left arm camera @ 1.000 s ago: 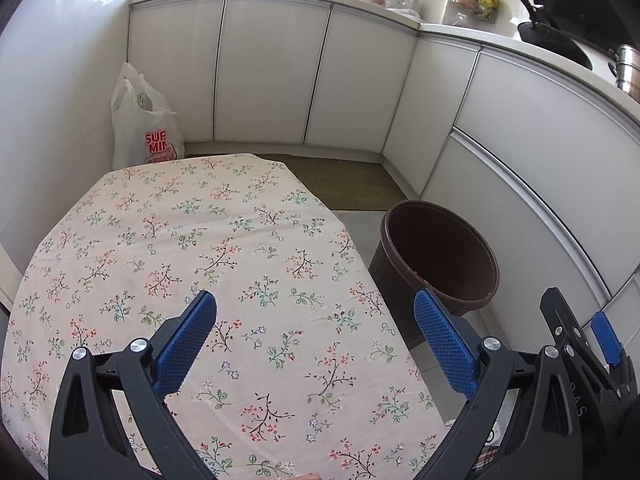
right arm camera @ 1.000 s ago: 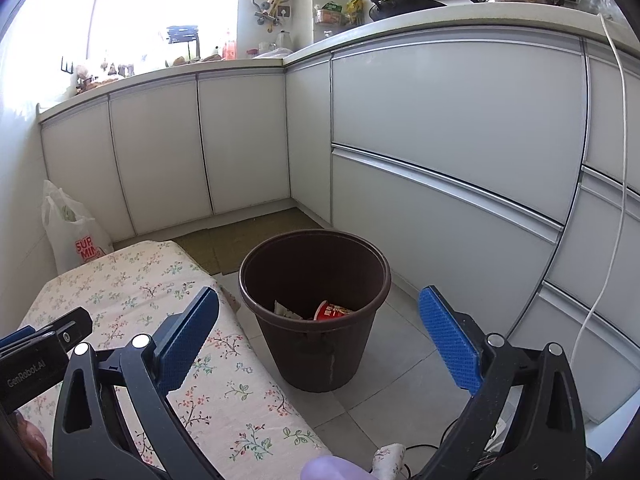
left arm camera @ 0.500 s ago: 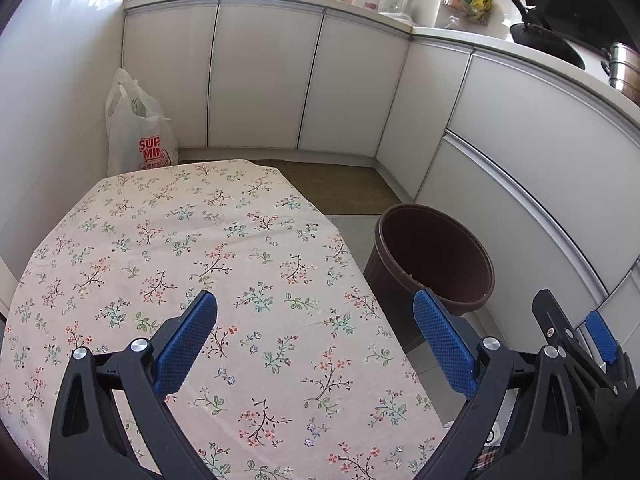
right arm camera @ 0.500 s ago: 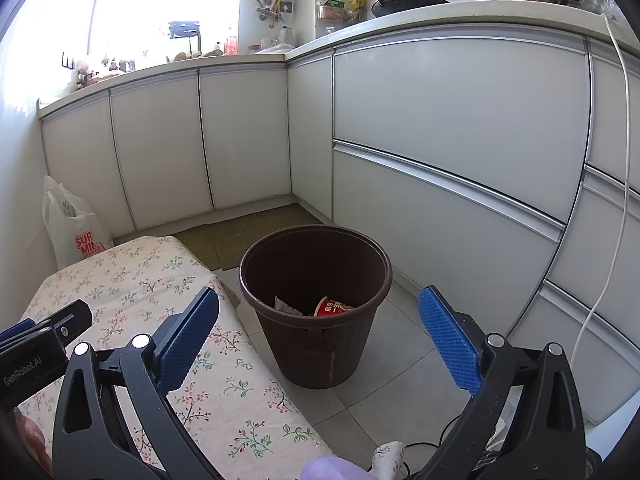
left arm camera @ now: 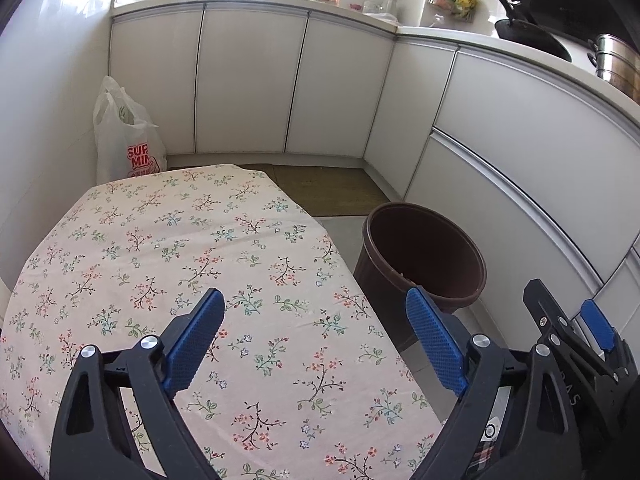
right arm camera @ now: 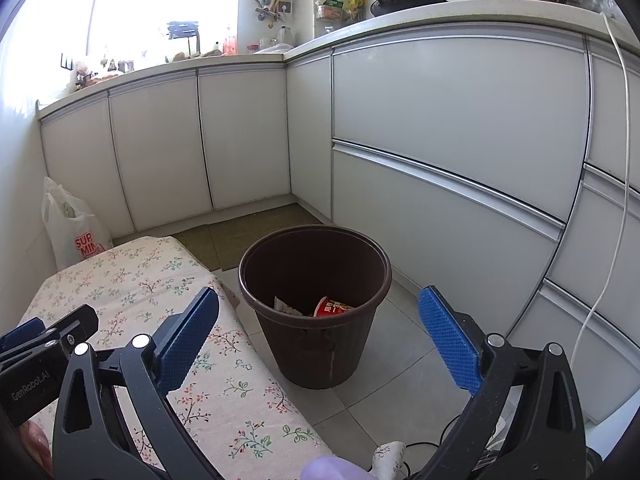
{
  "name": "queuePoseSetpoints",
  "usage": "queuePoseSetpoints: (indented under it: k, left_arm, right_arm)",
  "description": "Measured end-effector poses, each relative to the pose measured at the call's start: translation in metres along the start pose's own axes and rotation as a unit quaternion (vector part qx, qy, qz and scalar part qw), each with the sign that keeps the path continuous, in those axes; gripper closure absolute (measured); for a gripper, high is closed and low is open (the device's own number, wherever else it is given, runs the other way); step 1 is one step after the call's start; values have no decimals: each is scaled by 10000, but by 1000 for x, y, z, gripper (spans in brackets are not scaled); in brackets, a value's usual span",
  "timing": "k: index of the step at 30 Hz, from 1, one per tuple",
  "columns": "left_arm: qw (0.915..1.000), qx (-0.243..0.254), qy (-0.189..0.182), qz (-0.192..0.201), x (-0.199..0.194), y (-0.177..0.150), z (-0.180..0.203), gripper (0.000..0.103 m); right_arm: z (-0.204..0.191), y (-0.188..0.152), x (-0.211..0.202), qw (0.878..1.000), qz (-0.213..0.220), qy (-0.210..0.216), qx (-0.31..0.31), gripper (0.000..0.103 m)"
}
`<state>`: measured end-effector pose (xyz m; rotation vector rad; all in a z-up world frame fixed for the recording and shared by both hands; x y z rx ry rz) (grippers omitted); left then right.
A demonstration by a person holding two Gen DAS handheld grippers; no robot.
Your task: Collect trash
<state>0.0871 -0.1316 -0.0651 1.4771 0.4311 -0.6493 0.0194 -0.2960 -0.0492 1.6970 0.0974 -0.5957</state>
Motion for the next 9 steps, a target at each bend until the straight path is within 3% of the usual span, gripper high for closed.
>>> queuePoseSetpoints:
  k: [9]
  left_arm:
    - [9998, -55, 104, -180, 3, -1, -3, 13]
  right_arm:
    - [0, -2, 2, 10000, 8, -24, 1, 7]
Point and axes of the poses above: each gripper's, at about its wrist camera, not at the fingertips, and x roughly the way its jaws point, z to its right, y to its top, the point moved 7 cm from there along x, roughly the way its jaws point, and after that the axes turned 11 degrees about y, right-handed, at the moved point
